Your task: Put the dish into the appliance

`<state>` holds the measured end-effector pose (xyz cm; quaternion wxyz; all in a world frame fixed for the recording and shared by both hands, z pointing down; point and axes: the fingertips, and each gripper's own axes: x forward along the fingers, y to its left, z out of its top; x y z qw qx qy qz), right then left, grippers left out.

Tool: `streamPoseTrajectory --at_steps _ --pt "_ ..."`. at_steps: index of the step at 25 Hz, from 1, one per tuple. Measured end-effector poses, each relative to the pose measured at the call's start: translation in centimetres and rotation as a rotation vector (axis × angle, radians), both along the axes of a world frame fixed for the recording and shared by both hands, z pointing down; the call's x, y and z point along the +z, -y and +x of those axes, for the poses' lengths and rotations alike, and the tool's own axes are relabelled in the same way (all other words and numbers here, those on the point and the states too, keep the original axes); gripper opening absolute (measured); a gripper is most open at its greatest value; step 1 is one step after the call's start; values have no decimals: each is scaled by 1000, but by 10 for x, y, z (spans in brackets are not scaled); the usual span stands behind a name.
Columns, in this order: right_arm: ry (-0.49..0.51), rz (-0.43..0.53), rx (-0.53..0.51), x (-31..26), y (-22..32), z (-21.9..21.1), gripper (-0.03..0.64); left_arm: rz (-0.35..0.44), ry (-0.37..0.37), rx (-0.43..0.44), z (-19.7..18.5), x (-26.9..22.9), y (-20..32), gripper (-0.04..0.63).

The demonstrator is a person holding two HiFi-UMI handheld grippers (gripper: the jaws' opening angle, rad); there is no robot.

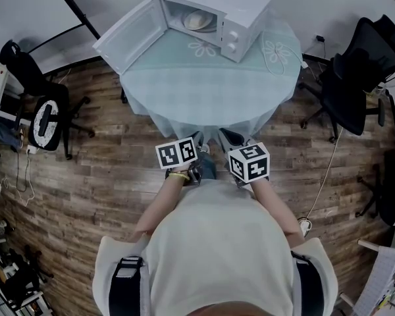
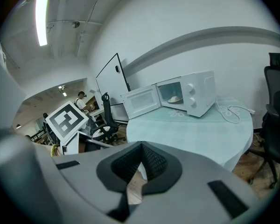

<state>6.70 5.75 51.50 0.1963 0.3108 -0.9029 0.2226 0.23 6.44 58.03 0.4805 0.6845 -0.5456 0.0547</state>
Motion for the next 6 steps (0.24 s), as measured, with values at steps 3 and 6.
streamPoseTrajectory --at_steps 3,6 --pt "1 4 0 -1 -2 1 6 -1 -9 -5 2 0 -2 9" --pt "1 6 1 -2 -3 3 6 1 -13 -8 3 -1 -4 9"
